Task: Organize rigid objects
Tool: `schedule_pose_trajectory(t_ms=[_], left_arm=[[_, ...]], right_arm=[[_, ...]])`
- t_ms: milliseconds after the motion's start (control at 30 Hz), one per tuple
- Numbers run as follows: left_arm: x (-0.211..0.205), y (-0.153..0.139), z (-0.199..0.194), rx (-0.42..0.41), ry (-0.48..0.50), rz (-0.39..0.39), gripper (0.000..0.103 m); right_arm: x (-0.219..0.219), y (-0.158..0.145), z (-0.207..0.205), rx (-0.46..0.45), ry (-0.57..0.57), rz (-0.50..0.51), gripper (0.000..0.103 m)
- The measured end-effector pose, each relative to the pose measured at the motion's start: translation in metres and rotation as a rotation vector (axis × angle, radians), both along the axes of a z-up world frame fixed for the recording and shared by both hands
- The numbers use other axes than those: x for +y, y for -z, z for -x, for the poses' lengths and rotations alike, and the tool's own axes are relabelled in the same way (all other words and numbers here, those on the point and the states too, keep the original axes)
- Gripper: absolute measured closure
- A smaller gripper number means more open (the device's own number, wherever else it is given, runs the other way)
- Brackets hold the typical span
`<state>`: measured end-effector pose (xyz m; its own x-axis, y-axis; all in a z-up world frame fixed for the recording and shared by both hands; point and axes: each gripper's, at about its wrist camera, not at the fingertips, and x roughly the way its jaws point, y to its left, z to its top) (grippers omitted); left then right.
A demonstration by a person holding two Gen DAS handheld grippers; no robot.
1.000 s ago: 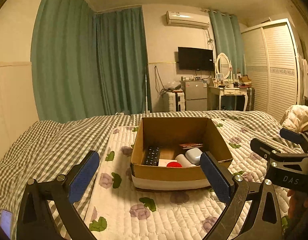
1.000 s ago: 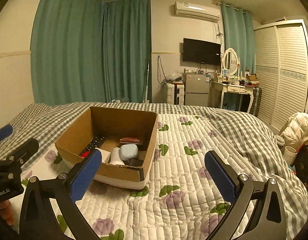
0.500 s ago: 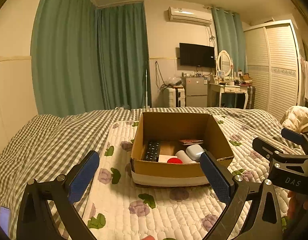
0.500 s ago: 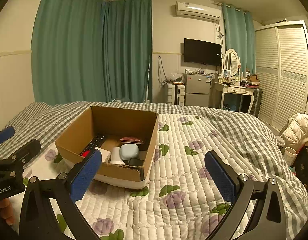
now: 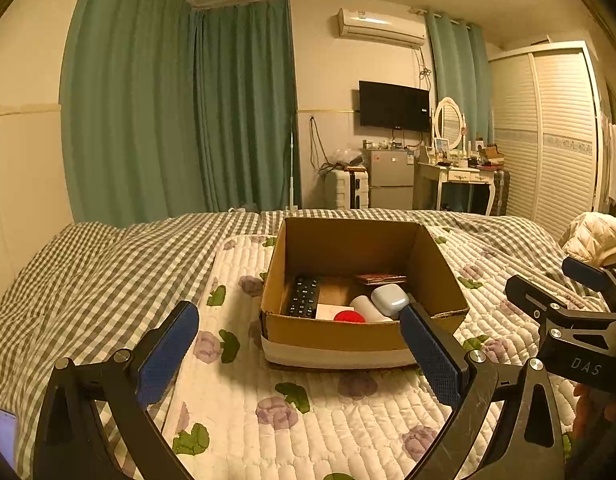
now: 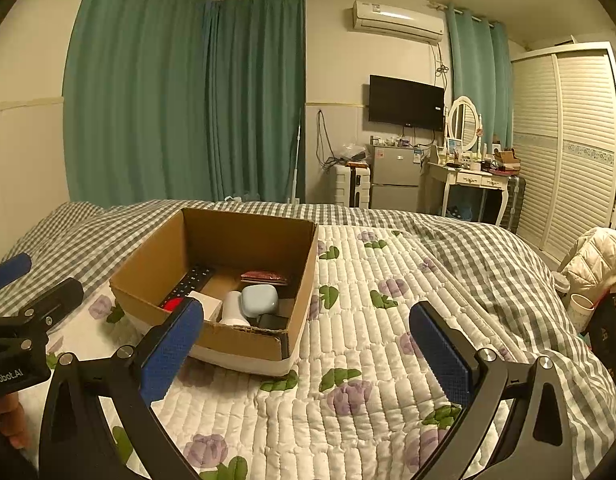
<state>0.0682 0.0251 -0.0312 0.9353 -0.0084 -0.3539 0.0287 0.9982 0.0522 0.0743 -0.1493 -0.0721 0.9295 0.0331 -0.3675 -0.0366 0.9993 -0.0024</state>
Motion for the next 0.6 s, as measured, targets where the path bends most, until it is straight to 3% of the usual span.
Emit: schedule_pose_trajectory(t_ms=[600], left_arm=[[-0.0013,0.002,-0.0013,0.005,0.004,-0.007,0.0]], right_arm=[[-0.0001,0.001,0.0014,0.006,-0.003,0.0,0.0]])
